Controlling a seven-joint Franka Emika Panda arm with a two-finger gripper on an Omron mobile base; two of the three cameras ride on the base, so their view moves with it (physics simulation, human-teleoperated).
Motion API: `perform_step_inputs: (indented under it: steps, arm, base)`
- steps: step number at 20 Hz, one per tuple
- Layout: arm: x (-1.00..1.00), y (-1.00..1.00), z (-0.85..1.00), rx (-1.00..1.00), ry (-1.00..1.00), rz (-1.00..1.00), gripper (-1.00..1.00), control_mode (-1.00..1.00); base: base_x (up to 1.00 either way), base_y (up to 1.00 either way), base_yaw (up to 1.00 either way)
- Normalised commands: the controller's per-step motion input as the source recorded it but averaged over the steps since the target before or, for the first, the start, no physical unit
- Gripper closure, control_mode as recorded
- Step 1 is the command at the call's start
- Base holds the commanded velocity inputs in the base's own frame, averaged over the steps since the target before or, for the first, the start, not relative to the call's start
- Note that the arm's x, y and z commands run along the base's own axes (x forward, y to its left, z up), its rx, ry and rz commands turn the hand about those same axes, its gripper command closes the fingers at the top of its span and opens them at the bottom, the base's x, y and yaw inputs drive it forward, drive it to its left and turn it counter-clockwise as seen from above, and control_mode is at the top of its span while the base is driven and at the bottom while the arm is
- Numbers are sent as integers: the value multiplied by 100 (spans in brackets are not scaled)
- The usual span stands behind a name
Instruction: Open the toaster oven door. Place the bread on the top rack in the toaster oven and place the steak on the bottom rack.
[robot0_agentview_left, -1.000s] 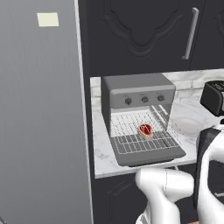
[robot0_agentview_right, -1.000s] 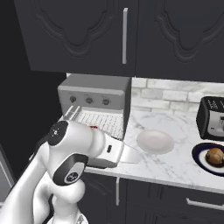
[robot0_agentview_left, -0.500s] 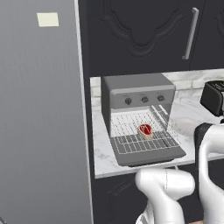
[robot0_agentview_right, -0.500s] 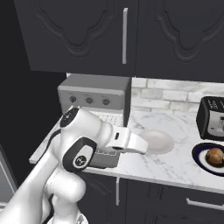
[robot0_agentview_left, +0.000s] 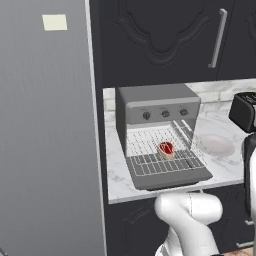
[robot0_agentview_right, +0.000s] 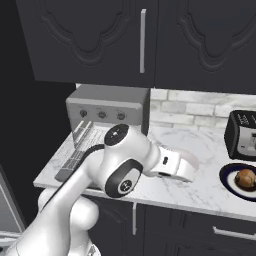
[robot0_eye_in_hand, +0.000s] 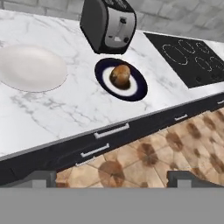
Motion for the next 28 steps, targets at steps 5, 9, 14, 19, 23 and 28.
perform_step_inputs:
  steps: [5,9,14,19,23,28]
  arm:
    - [16,-50,-30,22,-3,-9,-100,-100]
    - [39,-42,-16,27,-1,-8,-100,-100]
    - [52,-39,-2,23,1,-4,-100,-100]
    - [69,-57,-9,15,1,-4,-100,-100]
    - [75,-54,-39,11,0,-11,-100,-100]
    - [52,-50,-58,4,0,-22,-100,-100]
  base:
    - [0,0,0]
    - [0,0,0]
    - [0,0,0]
    - [0,0,0]
    - [0,0,0]
    - [0,0,0]
